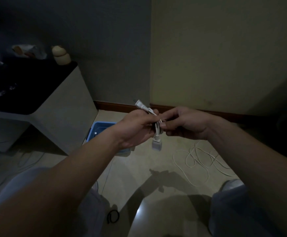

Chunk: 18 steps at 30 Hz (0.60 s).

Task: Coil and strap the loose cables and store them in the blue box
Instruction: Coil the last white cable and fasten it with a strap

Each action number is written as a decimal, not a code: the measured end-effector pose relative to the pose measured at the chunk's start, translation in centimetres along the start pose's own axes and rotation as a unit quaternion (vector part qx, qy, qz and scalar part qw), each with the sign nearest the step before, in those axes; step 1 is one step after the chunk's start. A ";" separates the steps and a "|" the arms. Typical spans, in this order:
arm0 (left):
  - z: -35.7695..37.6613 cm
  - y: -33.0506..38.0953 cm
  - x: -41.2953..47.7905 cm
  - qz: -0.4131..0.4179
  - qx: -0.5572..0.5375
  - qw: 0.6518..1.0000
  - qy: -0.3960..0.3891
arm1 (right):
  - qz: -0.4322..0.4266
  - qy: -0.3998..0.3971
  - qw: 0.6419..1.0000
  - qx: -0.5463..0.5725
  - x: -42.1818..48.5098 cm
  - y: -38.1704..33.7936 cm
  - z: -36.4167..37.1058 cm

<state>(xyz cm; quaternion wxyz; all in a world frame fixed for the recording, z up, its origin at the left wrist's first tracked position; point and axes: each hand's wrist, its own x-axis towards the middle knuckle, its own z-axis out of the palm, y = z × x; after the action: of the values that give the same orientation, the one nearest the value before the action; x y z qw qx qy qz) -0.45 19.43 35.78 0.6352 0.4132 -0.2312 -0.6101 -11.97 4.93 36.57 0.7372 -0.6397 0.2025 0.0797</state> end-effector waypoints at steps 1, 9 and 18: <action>-0.1 -0.1 -0.1 -0.004 -0.004 1.000 -0.001 | 0.006 -0.001 1.000 0.004 0.0 0.0 -0.1; 0.2 -0.2 -0.6 -0.003 0.022 0.999 0.032 | 0.009 -0.024 0.999 -0.031 0.3 0.7 0.6; 0.6 -0.9 -0.6 0.012 0.136 0.987 0.080 | 0.018 -0.003 0.999 -0.037 0.3 0.9 1.4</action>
<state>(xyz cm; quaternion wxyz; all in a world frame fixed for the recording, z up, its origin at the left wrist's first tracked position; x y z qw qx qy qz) -1.51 19.95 35.48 0.5966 0.5408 -0.2651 -0.5304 -11.76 6.40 35.81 0.7119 -0.6627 0.2086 0.1028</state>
